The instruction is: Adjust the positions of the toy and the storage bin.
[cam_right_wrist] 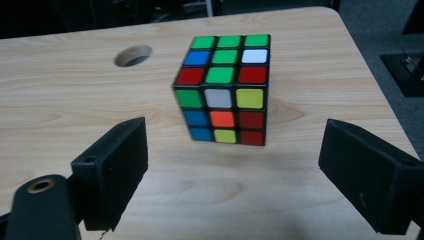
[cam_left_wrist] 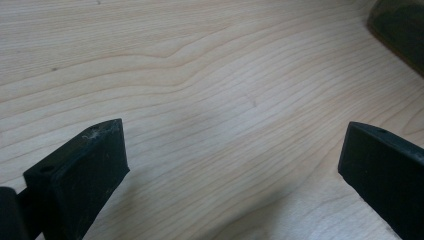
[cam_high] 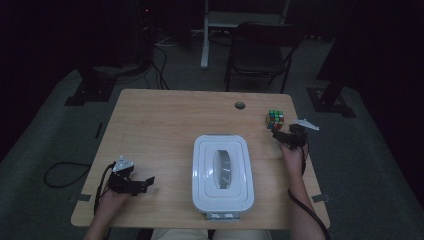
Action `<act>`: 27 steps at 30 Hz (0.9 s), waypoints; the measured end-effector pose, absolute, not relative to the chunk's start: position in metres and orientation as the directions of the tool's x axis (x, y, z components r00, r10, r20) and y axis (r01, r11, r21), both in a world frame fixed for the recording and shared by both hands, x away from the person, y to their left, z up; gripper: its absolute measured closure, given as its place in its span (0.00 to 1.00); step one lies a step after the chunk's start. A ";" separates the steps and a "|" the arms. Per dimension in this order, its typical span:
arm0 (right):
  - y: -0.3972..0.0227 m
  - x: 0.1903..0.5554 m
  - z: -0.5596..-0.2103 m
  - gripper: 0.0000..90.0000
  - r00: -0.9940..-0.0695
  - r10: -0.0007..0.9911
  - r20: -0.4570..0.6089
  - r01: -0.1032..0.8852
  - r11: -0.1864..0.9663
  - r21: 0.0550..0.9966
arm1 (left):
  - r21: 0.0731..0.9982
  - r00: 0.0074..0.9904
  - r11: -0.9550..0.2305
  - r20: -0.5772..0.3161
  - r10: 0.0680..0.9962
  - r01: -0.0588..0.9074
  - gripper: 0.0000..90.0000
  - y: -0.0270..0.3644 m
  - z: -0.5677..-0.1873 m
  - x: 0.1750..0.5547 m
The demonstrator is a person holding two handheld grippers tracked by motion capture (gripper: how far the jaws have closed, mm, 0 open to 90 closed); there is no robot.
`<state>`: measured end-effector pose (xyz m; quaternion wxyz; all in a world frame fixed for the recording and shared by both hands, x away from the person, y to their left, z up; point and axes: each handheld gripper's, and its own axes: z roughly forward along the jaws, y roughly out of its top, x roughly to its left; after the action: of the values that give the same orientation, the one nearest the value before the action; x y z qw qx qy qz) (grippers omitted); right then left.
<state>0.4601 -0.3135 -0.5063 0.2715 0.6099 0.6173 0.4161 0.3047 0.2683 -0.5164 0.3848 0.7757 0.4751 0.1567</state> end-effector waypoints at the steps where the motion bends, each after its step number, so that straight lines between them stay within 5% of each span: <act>1: -0.312 0.463 -0.507 0.14 -0.106 0.982 0.158 0.531 -0.079 0.844 | 0.744 0.496 -0.251 -0.122 0.860 0.619 0.00 0.269 -0.517 0.305; 27: -0.290 0.524 -0.504 0.16 -0.045 0.997 0.065 0.607 -0.024 0.794 | 0.683 0.510 -0.382 0.017 0.860 0.622 0.00 0.257 -0.524 0.303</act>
<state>0.5237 -0.2901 -0.5042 0.2859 0.6292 0.6373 0.3410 0.3027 0.2570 -0.5242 0.3153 0.8096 0.4578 0.1887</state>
